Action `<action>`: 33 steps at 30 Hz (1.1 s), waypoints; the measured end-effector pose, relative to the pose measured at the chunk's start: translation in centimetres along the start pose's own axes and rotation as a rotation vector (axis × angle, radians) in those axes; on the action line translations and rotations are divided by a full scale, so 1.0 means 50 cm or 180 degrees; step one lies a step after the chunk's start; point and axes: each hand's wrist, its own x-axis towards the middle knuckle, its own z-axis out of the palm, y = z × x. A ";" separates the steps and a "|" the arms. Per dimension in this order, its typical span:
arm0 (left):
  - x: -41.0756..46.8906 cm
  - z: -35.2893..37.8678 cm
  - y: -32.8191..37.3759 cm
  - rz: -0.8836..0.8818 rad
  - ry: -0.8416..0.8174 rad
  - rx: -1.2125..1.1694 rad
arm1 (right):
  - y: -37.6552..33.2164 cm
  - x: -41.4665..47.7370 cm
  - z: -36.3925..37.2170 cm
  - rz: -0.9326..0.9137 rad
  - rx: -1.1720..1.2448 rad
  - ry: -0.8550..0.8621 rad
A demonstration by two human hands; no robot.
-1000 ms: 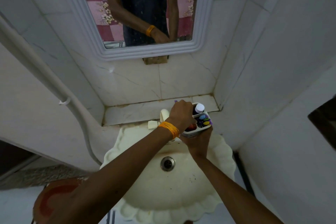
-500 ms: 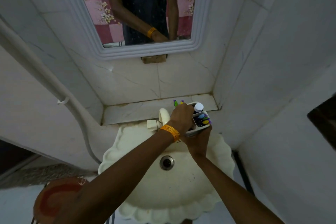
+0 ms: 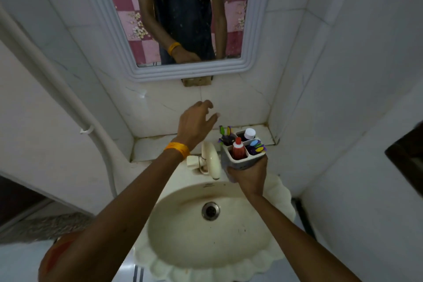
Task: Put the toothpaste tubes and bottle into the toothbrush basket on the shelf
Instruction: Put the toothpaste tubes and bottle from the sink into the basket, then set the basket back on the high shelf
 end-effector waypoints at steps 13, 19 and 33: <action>0.203 -0.310 0.045 0.0705 0.1351 0.0320 | -0.373 0.206 -0.022 -0.0867 0.0110 0.0327; 0.282 -0.474 0.108 0.1045 0.1762 0.0718 | -0.612 0.269 -0.073 -0.1482 0.0304 0.0611; 0.357 -0.760 0.339 0.1671 0.2692 0.0600 | -1.101 0.292 -0.237 -0.2413 0.0595 0.1271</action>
